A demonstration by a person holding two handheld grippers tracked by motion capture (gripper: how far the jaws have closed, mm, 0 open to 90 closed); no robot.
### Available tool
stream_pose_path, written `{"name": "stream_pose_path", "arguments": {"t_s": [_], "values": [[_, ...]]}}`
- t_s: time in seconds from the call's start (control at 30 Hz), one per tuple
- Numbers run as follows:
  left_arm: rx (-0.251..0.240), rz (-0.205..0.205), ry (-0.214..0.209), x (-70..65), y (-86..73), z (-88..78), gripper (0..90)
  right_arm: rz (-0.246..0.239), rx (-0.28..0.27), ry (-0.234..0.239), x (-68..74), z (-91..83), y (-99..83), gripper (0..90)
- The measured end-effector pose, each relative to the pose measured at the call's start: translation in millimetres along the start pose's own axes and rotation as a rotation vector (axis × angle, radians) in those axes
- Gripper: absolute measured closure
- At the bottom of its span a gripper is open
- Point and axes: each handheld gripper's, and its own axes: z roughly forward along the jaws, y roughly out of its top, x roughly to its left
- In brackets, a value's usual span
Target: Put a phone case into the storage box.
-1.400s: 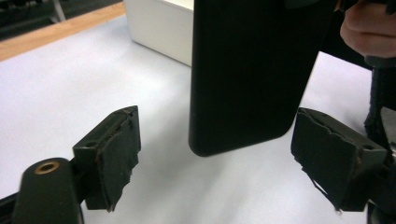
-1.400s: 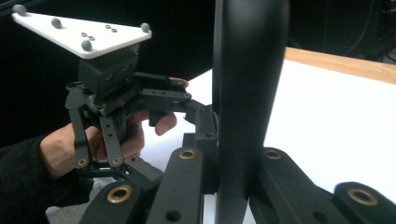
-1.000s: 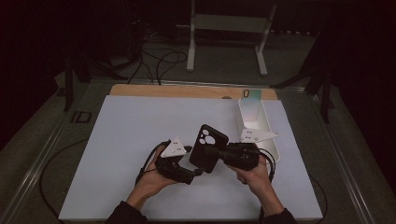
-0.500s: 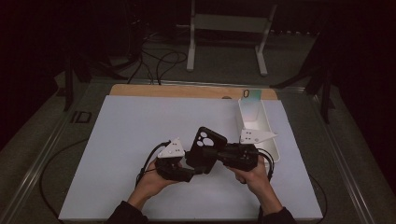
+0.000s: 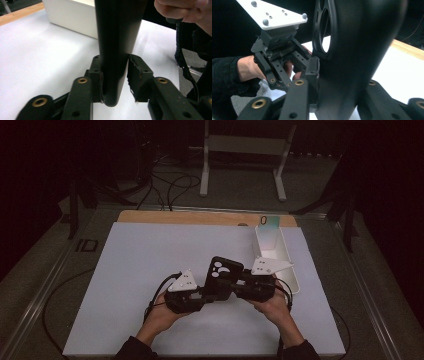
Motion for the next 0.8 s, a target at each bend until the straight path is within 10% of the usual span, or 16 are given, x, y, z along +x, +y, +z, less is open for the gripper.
{"name": "stream_pose_path", "arguments": {"t_s": [0.37, 0.8], "values": [[-0.007, 0.011, 0.005, -3.4, 0.0, 1.9, 79.6, 0.022, -0.002, -0.027, 1.0, 4.6, 0.8, 41.7], [-0.014, -0.005, 0.074, -0.4, -1.2, -1.7, 80.2, 0.064, 0.035, -0.170, 1.1, 5.2, -0.7, 16.3]]}}
